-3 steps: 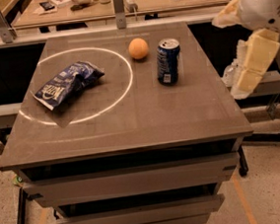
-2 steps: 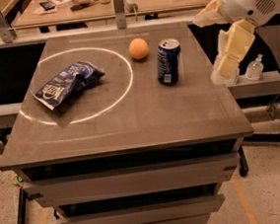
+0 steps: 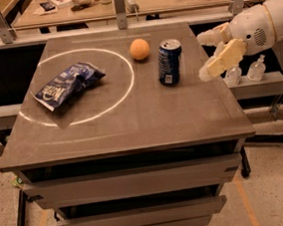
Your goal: Knock pepsi can over
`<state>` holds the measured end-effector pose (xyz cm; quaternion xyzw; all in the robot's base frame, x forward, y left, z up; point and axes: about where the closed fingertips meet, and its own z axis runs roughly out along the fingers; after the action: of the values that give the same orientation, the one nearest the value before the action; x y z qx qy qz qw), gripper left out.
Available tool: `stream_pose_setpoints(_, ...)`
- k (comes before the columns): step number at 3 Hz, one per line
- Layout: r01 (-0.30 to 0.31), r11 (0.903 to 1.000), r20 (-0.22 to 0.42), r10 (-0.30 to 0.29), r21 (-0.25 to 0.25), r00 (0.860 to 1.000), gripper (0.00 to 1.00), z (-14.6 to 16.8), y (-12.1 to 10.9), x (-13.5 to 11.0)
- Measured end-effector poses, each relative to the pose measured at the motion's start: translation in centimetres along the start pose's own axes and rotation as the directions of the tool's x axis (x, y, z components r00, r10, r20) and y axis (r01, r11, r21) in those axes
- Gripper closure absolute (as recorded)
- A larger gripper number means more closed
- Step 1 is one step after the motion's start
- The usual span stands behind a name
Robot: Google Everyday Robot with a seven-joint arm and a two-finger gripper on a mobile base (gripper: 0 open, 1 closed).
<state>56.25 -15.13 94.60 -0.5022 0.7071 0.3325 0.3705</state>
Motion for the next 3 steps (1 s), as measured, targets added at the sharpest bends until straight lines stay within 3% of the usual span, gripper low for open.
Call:
stream_pose_setpoints(1, -0.061, 0.9969, 0.210, 0.049, 0.050, 0.976, 0.00, -0.71, -1.76, 0.50)
stream_pose_setpoints(2, -0.069, 0.9954, 0.243, 0.051, 0.067, 0.969, 0.00, -1.06, -2.13, -0.08)
stream_pose_setpoints(3, -0.067, 0.9957, 0.239, 0.050, 0.064, 0.970, 0.00, -0.96, -2.07, -0.05)
